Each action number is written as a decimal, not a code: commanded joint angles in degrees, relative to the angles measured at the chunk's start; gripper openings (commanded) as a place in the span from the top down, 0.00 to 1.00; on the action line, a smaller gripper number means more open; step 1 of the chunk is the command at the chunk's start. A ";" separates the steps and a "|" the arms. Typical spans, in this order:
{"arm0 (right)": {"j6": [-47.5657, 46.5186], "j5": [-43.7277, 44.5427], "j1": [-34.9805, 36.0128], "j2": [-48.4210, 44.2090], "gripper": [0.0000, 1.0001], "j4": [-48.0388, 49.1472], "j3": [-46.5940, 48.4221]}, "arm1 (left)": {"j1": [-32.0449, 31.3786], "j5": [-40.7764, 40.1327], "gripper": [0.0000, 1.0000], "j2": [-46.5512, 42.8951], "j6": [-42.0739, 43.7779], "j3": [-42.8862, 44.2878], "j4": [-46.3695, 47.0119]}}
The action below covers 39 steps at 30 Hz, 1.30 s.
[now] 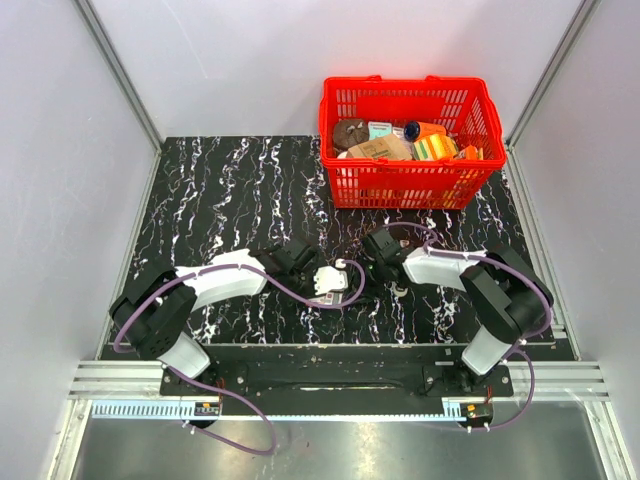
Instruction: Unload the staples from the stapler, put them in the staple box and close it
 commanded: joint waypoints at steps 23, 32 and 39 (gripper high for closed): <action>-1.06 -1.50 2.04 -0.82 0.80 0.40 3.16 | -0.80 0.08 0.73 0.57 0.05 0.96 -0.04; -2.20 -1.59 0.90 -4.17 0.78 -0.12 0.70 | -0.72 -0.89 0.74 0.13 0.31 0.34 0.05; -3.17 -0.54 0.37 -1.01 0.89 -1.00 1.04 | -0.72 -1.51 0.74 -0.14 0.40 0.34 -0.30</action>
